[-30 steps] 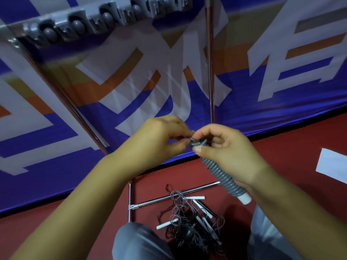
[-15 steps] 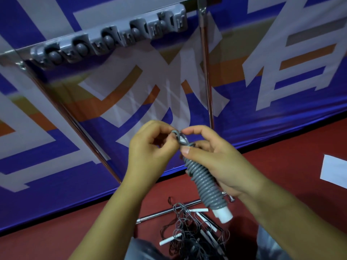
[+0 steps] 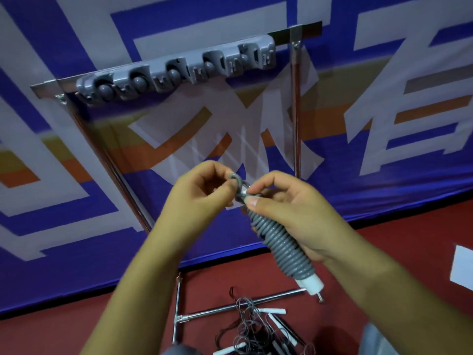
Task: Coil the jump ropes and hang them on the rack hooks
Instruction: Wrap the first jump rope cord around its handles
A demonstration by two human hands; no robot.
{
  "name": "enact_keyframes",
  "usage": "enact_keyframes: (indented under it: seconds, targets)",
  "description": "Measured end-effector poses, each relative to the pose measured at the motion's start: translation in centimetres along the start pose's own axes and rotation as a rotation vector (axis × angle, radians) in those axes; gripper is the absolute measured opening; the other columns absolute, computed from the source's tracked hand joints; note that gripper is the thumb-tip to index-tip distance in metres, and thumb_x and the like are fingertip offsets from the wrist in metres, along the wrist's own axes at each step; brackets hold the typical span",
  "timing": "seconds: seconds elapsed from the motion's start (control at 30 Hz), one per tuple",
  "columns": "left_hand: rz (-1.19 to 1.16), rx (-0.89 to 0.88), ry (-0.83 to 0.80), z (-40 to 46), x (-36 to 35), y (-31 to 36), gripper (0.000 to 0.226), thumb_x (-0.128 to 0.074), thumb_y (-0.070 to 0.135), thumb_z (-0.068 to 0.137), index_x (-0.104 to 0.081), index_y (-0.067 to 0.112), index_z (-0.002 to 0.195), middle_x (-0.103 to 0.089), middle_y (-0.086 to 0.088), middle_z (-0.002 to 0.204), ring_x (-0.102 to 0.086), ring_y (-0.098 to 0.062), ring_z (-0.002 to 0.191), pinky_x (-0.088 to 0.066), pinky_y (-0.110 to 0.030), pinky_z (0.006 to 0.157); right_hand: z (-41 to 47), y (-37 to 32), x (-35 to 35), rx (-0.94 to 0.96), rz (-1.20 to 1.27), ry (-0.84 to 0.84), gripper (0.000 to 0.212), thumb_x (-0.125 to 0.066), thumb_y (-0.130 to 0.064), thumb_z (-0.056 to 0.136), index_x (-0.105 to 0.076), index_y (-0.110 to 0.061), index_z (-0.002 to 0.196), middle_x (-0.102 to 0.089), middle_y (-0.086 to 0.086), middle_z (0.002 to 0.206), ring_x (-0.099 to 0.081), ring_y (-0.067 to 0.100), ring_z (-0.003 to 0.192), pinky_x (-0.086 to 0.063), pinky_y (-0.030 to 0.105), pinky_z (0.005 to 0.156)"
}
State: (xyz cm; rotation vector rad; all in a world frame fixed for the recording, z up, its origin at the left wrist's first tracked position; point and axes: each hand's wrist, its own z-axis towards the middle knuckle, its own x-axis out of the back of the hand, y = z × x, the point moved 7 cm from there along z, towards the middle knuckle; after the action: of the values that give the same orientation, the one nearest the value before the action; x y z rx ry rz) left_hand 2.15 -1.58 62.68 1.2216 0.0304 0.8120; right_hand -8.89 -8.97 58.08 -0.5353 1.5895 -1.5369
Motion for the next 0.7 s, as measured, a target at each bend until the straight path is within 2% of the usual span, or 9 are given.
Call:
enact_keyframes:
  seconds: [0.07,0.13,0.23,0.37,0.43,0.53,0.6,0.7]
  targets:
    - [0.154,-0.023,0.058,1.5,1.7,0.3,0.007,-0.064,0.008,0.088,-0.065,0.01,0.081,-0.07,-0.001,0.074,-0.064,-0.013,0.068,-0.052,-0.025,0.066,1.8,-0.6,-0.6,0.001,-0.013,-0.006,0.013,-0.064,0.002,0.084,-0.063,-0.011,0.081,-0.061,0.013,0.072,-0.057,0.02,0.051,-0.051,0.028,0.046]
    - [0.184,0.005,0.164,3.1,3.2,-0.1,0.011,-0.061,0.005,0.088,-0.062,0.007,0.077,-0.066,-0.002,0.066,-0.061,-0.01,0.06,-0.051,-0.022,0.058,3.7,-1.1,-1.7,0.001,0.028,-0.001,0.013,-0.063,0.003,0.085,-0.061,-0.009,0.082,-0.059,0.008,0.064,-0.056,0.018,0.047,-0.05,0.027,0.044]
    - [-0.022,0.189,0.294,5.6,5.8,-2.6,0.022,-0.056,0.001,0.088,-0.055,0.007,0.067,-0.053,0.002,0.049,-0.048,-0.007,0.045,-0.043,-0.021,0.048,6.3,-1.6,-4.3,0.011,0.066,0.04,0.011,-0.062,0.002,0.086,-0.057,-0.007,0.083,-0.057,0.009,0.062,-0.055,0.018,0.044,-0.05,0.026,0.042]
    - [-0.208,0.314,0.436,6.8,9.1,-4.5,0.027,-0.053,0.002,0.087,-0.05,0.008,0.062,-0.042,0.001,0.047,-0.036,-0.012,0.046,-0.034,-0.019,0.041,8.1,-2.0,-7.6,0.049,0.064,0.057,0.008,-0.063,0.0,0.086,-0.057,-0.005,0.085,-0.056,0.013,0.07,-0.056,0.022,0.055,-0.051,0.028,0.045]
    - [-0.242,0.311,0.432,6.5,10.4,-4.3,0.028,-0.054,0.002,0.088,-0.049,0.008,0.061,-0.042,0.002,0.046,-0.035,-0.012,0.047,-0.033,-0.018,0.039,8.7,-1.9,-8.6,0.046,0.069,0.025,0.008,-0.063,0.0,0.086,-0.057,-0.005,0.087,-0.057,0.012,0.07,-0.056,0.022,0.056,-0.052,0.029,0.045]
    - [-0.168,0.248,0.33,6.3,12.6,-2.7,0.028,-0.055,0.002,0.089,-0.052,0.008,0.062,-0.049,-0.001,0.049,-0.045,-0.013,0.049,-0.04,-0.02,0.046,10.4,-2.6,-9.6,0.103,-0.097,-0.064,0.012,-0.064,0.001,0.085,-0.058,-0.009,0.082,-0.055,0.003,0.064,-0.056,0.019,0.062,-0.054,0.034,0.058]
    - [-0.097,0.206,0.308,6.5,14.5,-1.4,0.022,-0.057,0.001,0.089,-0.055,0.005,0.067,-0.056,-0.005,0.053,-0.054,-0.012,0.048,-0.046,-0.021,0.047,12.1,-3.7,-10.9,0.131,-0.21,-0.144,0.013,-0.064,-0.001,0.087,-0.058,-0.013,0.084,-0.055,-0.002,0.065,-0.055,0.013,0.066,-0.051,0.026,0.064]
    - [-0.008,0.2,0.273,7.2,17.0,-0.5,0.016,-0.064,0.005,0.087,-0.059,0.005,0.071,-0.061,-0.01,0.061,-0.061,-0.012,0.052,-0.048,-0.018,0.048,14.8,-5.5,-13.3,0.229,-0.337,-0.189,0.013,-0.065,-0.008,0.088,-0.056,-0.018,0.09,-0.057,0.0,0.08,-0.056,0.009,0.074,-0.047,0.016,0.068]
